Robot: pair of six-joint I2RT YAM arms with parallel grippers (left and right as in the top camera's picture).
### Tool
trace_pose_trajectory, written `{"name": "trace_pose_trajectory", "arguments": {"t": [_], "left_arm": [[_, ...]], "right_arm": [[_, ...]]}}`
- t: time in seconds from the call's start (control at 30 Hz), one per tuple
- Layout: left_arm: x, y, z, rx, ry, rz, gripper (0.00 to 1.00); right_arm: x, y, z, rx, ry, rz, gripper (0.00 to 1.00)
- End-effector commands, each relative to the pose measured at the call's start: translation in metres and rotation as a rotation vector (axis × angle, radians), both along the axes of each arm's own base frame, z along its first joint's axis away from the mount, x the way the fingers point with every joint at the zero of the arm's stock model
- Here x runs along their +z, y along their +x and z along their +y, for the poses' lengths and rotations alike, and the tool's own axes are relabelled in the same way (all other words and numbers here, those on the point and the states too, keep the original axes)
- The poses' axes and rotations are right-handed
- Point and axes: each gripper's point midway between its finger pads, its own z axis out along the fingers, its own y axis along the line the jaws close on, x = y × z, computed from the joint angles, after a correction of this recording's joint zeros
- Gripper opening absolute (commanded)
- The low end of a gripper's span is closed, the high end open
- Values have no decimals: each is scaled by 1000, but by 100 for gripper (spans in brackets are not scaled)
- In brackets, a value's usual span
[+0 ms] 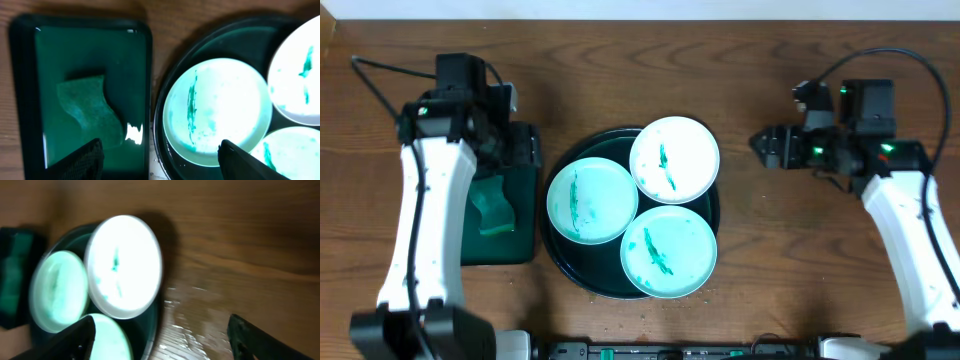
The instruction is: Clean dirty plates on tray and stack at the side
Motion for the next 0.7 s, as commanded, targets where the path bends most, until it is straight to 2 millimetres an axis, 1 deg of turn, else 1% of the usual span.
{"name": "trace_pose_trajectory", "arguments": {"t": [0.0, 0.07, 0.17, 0.27, 0.33, 0.37, 0.47, 0.5, 0.53, 0.57, 0.67], "left_arm": [[-3, 5, 5, 35, 3, 13, 74], [-3, 5, 20, 131, 45, 19, 74], [5, 2, 44, 240, 95, 17, 73], [13, 1, 60, 318, 92, 6, 74], [13, -2, 69, 343, 93, 12, 74], [13, -4, 73, 356, 96, 17, 74], [13, -9, 90, 396, 138, 25, 74], [13, -10, 95, 408, 154, 26, 74], [13, -11, 98, 418, 163, 27, 74], [13, -12, 101, 426, 164, 28, 73], [13, -13, 104, 436, 163, 29, 73]], "right_arm": [[-8, -5, 47, 41, 103, 97, 75], [-19, -5, 71, 46, 77, 143, 70], [-27, -6, 110, 82, 46, 191, 63], [-35, -8, 147, 106, -2, 238, 52], [-43, -11, 168, 109, -45, 272, 46], [-48, -13, 177, 107, -66, 286, 45], [-65, -22, 206, 135, -94, 330, 47], [-74, -29, 215, 149, -106, 350, 47], [-81, -33, 219, 155, -119, 364, 47], [-90, -38, 222, 156, -142, 382, 46], [-109, -47, 226, 163, -196, 411, 40]]}}
